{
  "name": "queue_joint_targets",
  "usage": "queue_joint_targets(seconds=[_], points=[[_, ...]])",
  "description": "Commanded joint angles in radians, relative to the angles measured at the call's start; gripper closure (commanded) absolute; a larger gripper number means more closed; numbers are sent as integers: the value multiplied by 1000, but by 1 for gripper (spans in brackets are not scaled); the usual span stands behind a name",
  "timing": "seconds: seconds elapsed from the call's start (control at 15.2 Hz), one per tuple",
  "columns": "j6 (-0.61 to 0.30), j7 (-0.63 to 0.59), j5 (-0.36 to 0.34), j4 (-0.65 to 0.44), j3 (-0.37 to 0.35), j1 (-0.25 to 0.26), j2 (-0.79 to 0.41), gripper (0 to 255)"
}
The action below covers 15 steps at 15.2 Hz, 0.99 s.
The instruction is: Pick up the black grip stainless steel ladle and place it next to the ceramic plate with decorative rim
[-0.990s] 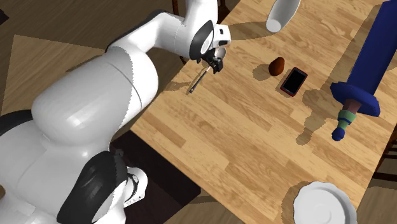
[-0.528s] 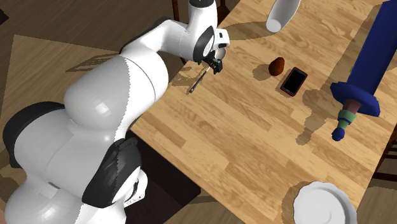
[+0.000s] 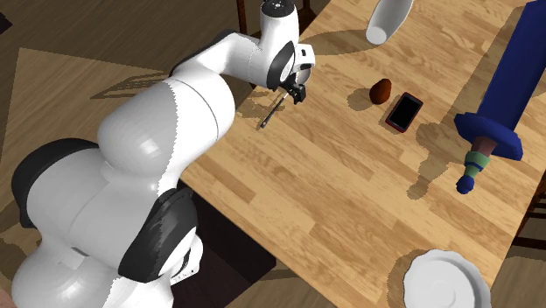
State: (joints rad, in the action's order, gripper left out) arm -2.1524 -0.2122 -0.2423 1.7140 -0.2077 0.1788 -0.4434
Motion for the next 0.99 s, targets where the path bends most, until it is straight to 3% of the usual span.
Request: queue_joint_targets(seconds=[0.0,0.07,0.66,0.92], points=[[0,0,0,0,0,0,0,0],[0,0,0,0,0,0,0,255],[0,0,0,0,0,0,0,255],[43,10,10,-20,-4,-2,24,255]])
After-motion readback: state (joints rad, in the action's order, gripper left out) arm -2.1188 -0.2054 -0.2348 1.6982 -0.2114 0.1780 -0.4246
